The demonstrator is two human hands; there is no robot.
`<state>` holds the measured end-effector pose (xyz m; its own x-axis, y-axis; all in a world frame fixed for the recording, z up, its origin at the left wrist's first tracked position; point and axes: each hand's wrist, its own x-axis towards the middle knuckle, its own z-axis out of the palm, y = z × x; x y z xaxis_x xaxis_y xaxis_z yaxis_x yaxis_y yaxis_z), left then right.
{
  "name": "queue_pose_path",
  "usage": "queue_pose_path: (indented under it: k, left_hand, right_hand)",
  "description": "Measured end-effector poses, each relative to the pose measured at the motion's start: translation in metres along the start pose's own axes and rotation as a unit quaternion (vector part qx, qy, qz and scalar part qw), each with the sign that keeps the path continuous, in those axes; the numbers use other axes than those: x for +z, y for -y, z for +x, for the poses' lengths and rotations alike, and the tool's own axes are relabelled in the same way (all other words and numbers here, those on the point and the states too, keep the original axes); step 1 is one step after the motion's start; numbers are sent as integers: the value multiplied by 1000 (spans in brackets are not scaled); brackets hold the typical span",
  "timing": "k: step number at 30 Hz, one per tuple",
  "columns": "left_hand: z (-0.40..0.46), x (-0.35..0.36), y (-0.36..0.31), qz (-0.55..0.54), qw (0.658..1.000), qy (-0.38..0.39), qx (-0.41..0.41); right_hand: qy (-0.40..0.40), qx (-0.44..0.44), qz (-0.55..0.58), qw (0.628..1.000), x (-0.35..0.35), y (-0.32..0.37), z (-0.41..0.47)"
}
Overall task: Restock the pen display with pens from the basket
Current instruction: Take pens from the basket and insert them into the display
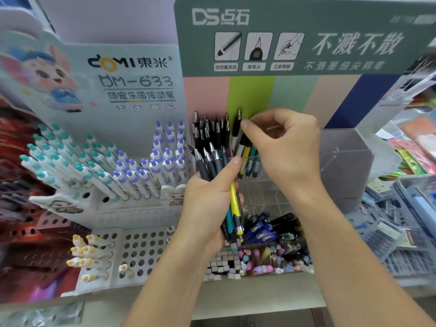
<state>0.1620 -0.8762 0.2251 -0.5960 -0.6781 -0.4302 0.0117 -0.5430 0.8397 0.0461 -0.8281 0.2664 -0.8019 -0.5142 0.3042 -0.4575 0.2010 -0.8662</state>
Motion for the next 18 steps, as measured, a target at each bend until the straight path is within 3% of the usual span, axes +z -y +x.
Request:
queue_pose_path:
  k: [4, 6, 9, 12, 15, 18]
  left_hand:
    - [-1, 3, -3, 54, 998, 32, 30]
    - [-3, 8, -3, 75, 995, 46, 46]
    - [-6, 13, -3, 79, 993, 54, 61]
    - [-9, 16, -5, 64, 995, 55, 50]
    - [-11, 15, -7, 44, 998, 33, 20]
    - [-10, 8, -7, 9, 1000, 15, -11]
  right_hand:
    - [208, 165, 40, 963, -19, 4, -14]
    - [228, 235, 113, 938, -20, -1, -17]
    - [211, 322, 208, 899, -21, -6, -15]
    - [191, 349, 247, 883, -23, -9, -14]
    - [101, 327, 317, 884, -25, -6, -11]
    - [-37, 223, 372, 900, -33, 0, -3]
